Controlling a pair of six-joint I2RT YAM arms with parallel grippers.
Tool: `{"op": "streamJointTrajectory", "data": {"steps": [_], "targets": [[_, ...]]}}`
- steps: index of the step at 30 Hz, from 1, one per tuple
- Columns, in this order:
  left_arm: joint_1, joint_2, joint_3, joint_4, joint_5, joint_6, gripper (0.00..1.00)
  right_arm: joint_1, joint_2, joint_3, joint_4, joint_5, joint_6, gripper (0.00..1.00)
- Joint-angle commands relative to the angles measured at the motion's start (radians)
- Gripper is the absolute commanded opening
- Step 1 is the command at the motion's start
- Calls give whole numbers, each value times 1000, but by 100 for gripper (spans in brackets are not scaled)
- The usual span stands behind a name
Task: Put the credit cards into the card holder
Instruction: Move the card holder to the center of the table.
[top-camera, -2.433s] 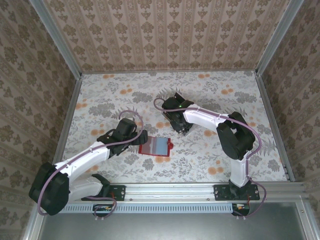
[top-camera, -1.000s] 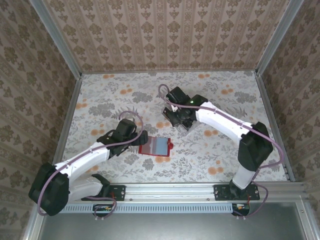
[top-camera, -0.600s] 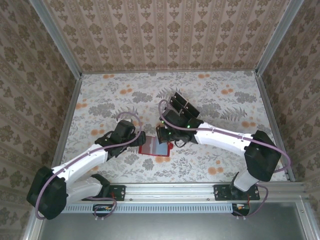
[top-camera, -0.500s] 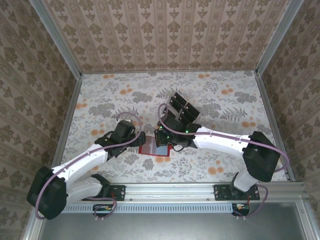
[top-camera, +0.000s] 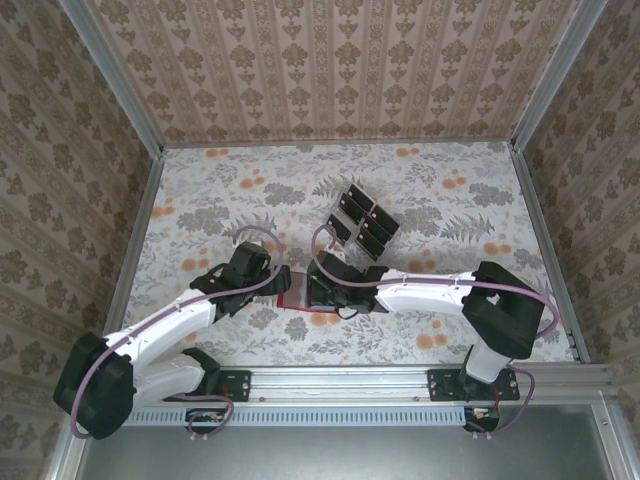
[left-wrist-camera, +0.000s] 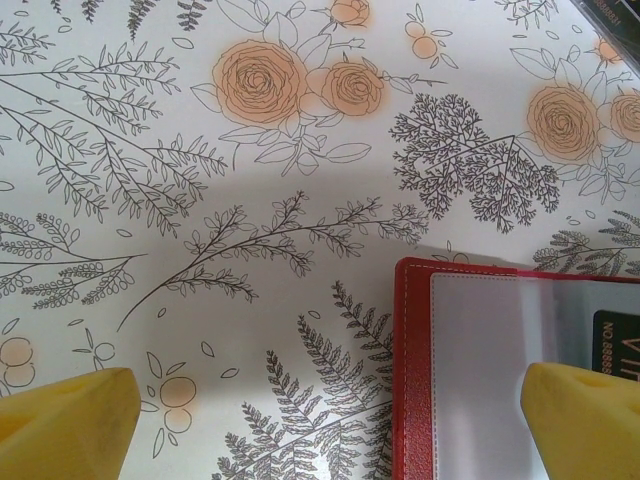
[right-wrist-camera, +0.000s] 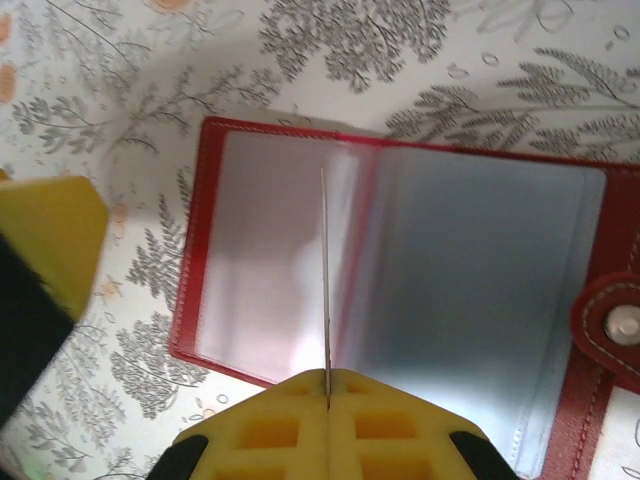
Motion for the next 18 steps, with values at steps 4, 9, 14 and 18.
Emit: {"op": "streamJointTrajectory", "data": {"steps": [4, 9, 14, 18], "targets": [[9, 5, -17, -9, -1, 13, 100, 6, 5, -41, -5, 48, -2, 0], [9, 5, -22, -10, 12, 12, 100, -28, 8, -34, -52, 28, -81, 0], [5, 3, -22, -7, 27, 8, 100, -85, 10, -29, -80, -18, -154, 0], [-7, 5, -25, -1, 39, 5, 100, -114, 6, -17, -90, -51, -197, 0]]}}
